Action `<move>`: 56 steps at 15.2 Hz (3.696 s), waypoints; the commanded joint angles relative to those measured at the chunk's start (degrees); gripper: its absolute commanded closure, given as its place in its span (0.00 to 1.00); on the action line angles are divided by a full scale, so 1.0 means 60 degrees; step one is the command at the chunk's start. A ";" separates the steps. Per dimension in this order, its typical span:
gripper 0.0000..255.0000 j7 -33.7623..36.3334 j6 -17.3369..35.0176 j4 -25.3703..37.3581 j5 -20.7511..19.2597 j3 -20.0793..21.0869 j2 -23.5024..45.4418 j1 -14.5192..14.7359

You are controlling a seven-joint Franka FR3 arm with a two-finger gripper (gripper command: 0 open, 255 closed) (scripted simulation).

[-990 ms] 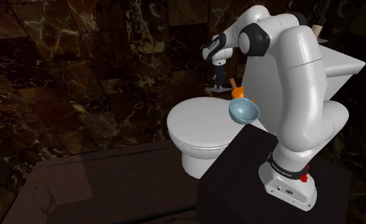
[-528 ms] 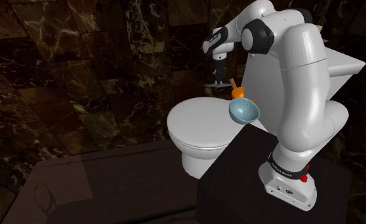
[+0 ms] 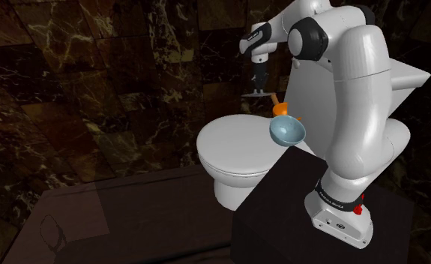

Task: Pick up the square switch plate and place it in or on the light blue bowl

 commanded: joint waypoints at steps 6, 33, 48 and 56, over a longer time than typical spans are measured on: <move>1.00 -0.0001 -0.0743 0.0473 -0.0087 -0.0056 -0.0283 0.0002; 1.00 0.1254 0.1441 -0.9777 -0.3197 -0.0505 -0.8661 0.0036; 1.00 0.1220 0.3376 -1.0451 -0.3147 -0.0788 -0.7383 0.0101; 0.00 0.1226 0.3370 -1.0449 -0.3145 -0.0783 -0.7387 0.0105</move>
